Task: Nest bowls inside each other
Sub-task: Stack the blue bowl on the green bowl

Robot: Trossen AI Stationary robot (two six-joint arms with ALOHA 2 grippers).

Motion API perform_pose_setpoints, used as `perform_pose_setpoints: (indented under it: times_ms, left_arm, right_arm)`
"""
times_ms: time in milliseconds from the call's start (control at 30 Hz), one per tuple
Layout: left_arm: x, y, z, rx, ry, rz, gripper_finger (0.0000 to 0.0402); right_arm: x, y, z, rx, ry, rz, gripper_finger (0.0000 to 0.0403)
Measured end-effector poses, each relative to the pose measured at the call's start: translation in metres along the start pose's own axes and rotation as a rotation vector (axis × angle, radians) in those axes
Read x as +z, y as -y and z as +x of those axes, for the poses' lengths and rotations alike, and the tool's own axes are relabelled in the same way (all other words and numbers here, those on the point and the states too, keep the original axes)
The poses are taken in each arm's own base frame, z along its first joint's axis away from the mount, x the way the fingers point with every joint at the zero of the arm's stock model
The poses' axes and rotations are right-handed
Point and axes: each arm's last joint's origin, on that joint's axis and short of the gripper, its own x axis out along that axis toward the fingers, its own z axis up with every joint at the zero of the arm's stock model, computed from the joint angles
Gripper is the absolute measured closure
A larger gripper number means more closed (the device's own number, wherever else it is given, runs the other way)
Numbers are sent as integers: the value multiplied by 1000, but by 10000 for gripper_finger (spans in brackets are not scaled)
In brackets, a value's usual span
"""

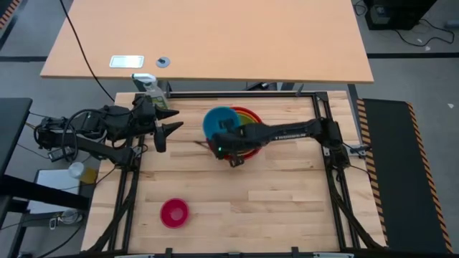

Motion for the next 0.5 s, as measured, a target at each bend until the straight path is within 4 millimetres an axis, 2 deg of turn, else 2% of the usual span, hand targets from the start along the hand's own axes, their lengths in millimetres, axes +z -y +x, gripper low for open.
perform_pose_setpoints:
  times_ms: [233, 500]
  left_arm:
    - [0, 0, 0, 2, 1, -30, 186]
    - [0, 0, 0, 2, 2, -47, 186]
  right_arm:
    - [-26, 18, 27, 95, -88, 120, 375]
    - [-40, 14, 43, 261, -103, 165, 375]
